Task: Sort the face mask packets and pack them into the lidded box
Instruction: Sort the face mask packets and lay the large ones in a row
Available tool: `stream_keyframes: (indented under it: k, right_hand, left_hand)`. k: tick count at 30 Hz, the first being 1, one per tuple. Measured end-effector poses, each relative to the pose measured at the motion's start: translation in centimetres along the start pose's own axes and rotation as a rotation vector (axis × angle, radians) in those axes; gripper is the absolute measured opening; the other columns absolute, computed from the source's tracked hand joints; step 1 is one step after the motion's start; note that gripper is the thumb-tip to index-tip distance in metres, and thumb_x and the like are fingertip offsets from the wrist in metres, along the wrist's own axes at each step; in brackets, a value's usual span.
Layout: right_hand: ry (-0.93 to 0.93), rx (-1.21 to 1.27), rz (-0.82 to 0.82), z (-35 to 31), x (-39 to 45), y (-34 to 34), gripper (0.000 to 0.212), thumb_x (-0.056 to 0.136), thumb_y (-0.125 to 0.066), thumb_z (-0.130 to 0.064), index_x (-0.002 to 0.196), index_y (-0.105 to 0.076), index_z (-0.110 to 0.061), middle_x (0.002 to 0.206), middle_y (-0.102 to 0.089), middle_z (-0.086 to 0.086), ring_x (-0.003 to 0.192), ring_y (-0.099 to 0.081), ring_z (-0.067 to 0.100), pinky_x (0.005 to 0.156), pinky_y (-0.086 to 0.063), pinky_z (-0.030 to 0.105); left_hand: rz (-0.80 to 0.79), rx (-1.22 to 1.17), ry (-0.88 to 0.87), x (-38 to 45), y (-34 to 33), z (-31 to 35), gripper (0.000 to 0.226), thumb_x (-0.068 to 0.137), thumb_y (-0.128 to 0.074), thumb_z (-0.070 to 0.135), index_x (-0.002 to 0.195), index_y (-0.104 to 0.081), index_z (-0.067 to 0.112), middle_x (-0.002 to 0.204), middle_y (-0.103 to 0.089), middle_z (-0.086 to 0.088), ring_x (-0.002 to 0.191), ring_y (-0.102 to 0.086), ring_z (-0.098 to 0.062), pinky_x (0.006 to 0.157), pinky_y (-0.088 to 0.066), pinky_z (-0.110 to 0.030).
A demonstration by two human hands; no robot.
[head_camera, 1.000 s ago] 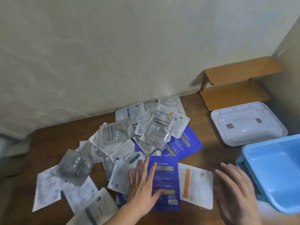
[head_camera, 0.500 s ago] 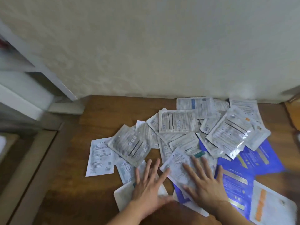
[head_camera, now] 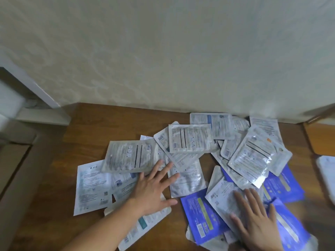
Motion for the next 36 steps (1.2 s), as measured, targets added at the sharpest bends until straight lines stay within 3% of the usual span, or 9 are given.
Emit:
stream_keyframes:
  k: [5, 10, 13, 19, 21, 26, 28, 31, 36]
  right_hand:
    - [-0.038, 0.126, 0.224, -3.4, 4.5, 4.6, 0.066, 0.084, -0.033, -0.072, 0.128, -0.051, -0.027, 0.13, -0.047, 0.007, 0.13, -0.039, 0.037, 0.102, -0.031, 0.066]
    - [-0.091, -0.01, -0.054, -7.0, 9.8, 0.7, 0.083, 0.078, -0.018, -0.085, 0.15, -0.002, -0.046, 0.161, 0.015, -0.003, 0.145, 0.023, 0.033, 0.109, -0.007, 0.07]
    - [-0.089, -0.051, -0.05, -8.1, 10.9, -0.1, 0.084, 0.079, -0.002, -0.084, 0.15, 0.011, -0.042, 0.157, 0.031, -0.001, 0.14, 0.034, 0.034, 0.109, -0.002, 0.071]
    - [0.028, -0.061, 0.012, -11.3, 15.0, 0.5, 0.088, 0.084, 0.002, -0.078, 0.153, 0.007, -0.026, 0.159, 0.023, 0.0, 0.142, 0.032, 0.031, 0.11, 0.005, 0.069]
    - [0.144, -0.041, -0.018, -12.1, 15.5, 0.6, 0.086, 0.086, -0.005, -0.076, 0.154, 0.004, -0.024, 0.161, 0.018, -0.004, 0.143, 0.029, 0.028, 0.112, 0.008, 0.066]
    - [0.249, 0.245, 0.258, -7.4, 9.8, 4.7, 0.051, 0.09, -0.041, -0.049, 0.135, -0.049, -0.026, 0.157, -0.03, 0.001, 0.148, -0.017, 0.028, 0.111, -0.022, 0.064]
    - [0.029, 0.179, 0.333, -2.0, 5.5, 3.8, 0.055, 0.087, -0.048, -0.053, 0.135, -0.05, -0.027, 0.155, -0.033, 0.003, 0.147, -0.018, 0.031, 0.11, -0.018, 0.067]
    - [-0.28, 0.117, 0.116, 4.1, 0.5, -0.3, 0.082, 0.079, -0.029, -0.08, 0.144, -0.039, -0.033, 0.161, -0.019, 0.003, 0.147, -0.009, 0.036, 0.105, -0.02, 0.07]
    - [-0.096, 0.107, 0.008, -3.1, 0.4, -2.6, 0.09, 0.079, -0.022, -0.085, 0.147, -0.037, -0.029, 0.158, -0.026, 0.01, 0.146, -0.013, 0.043, 0.104, -0.016, 0.072]
  left_hand:
    - [0.091, -0.024, 0.21, 0.3, 1.1, -6.1, 0.085, 0.083, -0.019, 0.083, 0.15, 0.016, 0.045, 0.154, 0.039, 0.01, 0.14, 0.04, -0.021, 0.114, -0.006, -0.062]
    - [0.182, -0.116, 0.358, 0.0, 2.4, -9.0, 0.081, 0.087, -0.016, 0.077, 0.155, 0.004, 0.037, 0.158, 0.033, 0.006, 0.144, 0.033, -0.021, 0.116, -0.004, -0.058]
    - [0.19, -0.173, 0.299, -1.4, 2.1, -6.7, 0.083, 0.089, -0.018, 0.073, 0.156, 0.002, 0.028, 0.158, 0.033, 0.006, 0.144, 0.032, -0.017, 0.12, 0.0, -0.055]
    - [0.134, 0.027, -0.363, -4.5, -1.3, 9.9, 0.071, 0.094, -0.028, 0.068, 0.155, -0.013, 0.036, 0.165, 0.002, -0.002, 0.151, -0.003, -0.029, 0.118, -0.009, -0.061]
    - [0.032, 0.041, -0.493, -3.8, -3.6, 13.5, 0.067, 0.096, -0.028, 0.066, 0.154, -0.012, 0.037, 0.164, 0.01, 0.0, 0.149, 0.007, -0.03, 0.114, 0.003, -0.063]
    - [0.048, 0.171, -0.325, -2.3, -4.7, 10.1, 0.07, 0.091, -0.02, 0.076, 0.153, -0.007, 0.044, 0.163, 0.017, 0.006, 0.148, 0.02, -0.028, 0.11, 0.011, -0.07]
    - [0.065, 0.208, -0.182, -2.3, -3.8, 6.4, 0.074, 0.087, -0.028, 0.078, 0.148, -0.034, 0.038, 0.165, -0.005, 0.0, 0.151, -0.001, -0.033, 0.111, -0.006, -0.069]
    - [0.093, 0.209, -0.015, -2.0, -2.3, 1.9, 0.079, 0.084, -0.031, 0.078, 0.14, -0.051, 0.025, 0.163, -0.019, -0.007, 0.15, -0.012, -0.035, 0.112, -0.012, -0.064]
    - [0.273, -0.022, -0.001, -0.4, 1.9, 4.2, 0.067, 0.095, -0.024, 0.065, 0.14, -0.043, 0.02, 0.164, -0.009, -0.004, 0.151, -0.005, -0.027, 0.116, -0.006, -0.057]
Point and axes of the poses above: each hand's wrist, its own x-axis towards the middle knuckle, its own y-axis out of the back of the hand, z = x × y, the point moved 9 cm from there along x, towards the middle knuckle
